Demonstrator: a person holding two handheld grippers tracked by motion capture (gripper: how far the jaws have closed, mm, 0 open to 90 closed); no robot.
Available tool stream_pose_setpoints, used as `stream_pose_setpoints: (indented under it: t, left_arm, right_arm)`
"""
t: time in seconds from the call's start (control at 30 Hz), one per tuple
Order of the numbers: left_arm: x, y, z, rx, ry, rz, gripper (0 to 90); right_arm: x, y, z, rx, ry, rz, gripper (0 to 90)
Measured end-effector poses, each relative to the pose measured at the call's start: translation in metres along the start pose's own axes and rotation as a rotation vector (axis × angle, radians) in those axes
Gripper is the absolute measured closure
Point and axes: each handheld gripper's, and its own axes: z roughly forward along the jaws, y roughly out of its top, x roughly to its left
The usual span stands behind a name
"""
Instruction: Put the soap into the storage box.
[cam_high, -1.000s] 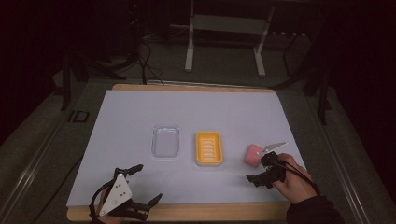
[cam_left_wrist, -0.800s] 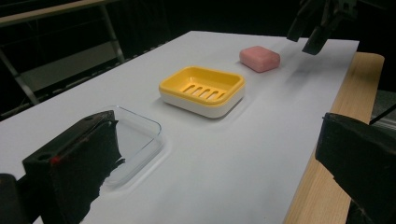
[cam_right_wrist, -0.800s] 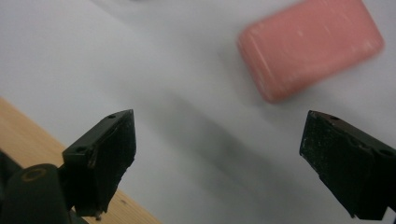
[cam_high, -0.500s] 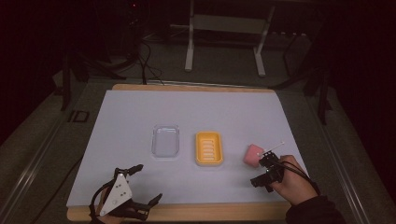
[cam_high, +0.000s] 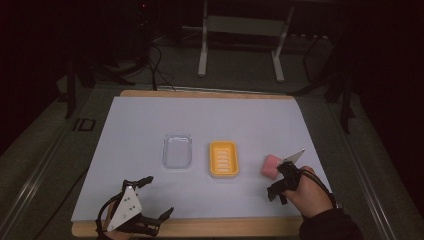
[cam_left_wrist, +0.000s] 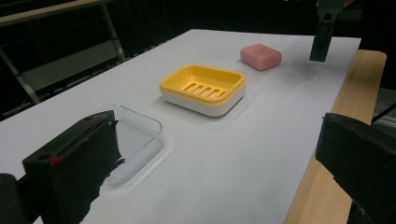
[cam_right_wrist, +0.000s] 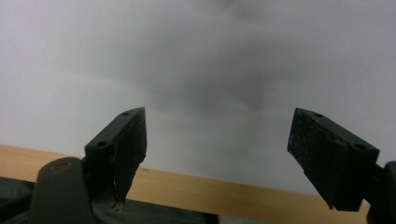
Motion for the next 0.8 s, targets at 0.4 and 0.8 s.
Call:
stream_pose_setpoints:
  t: [0.4,0.8]
  left_arm:
    - [0.0,0.0,0.0,0.002,0.002,0.002,0.4]
    - [0.0,0.0,0.0,0.002,0.0,0.001,0.4]
  right_arm:
    - [0.012,0.011,-0.006,0.042,0.012,0.093,19.7]
    - [0.016,0.03,-0.013,0.011,0.042,0.146,13.7]
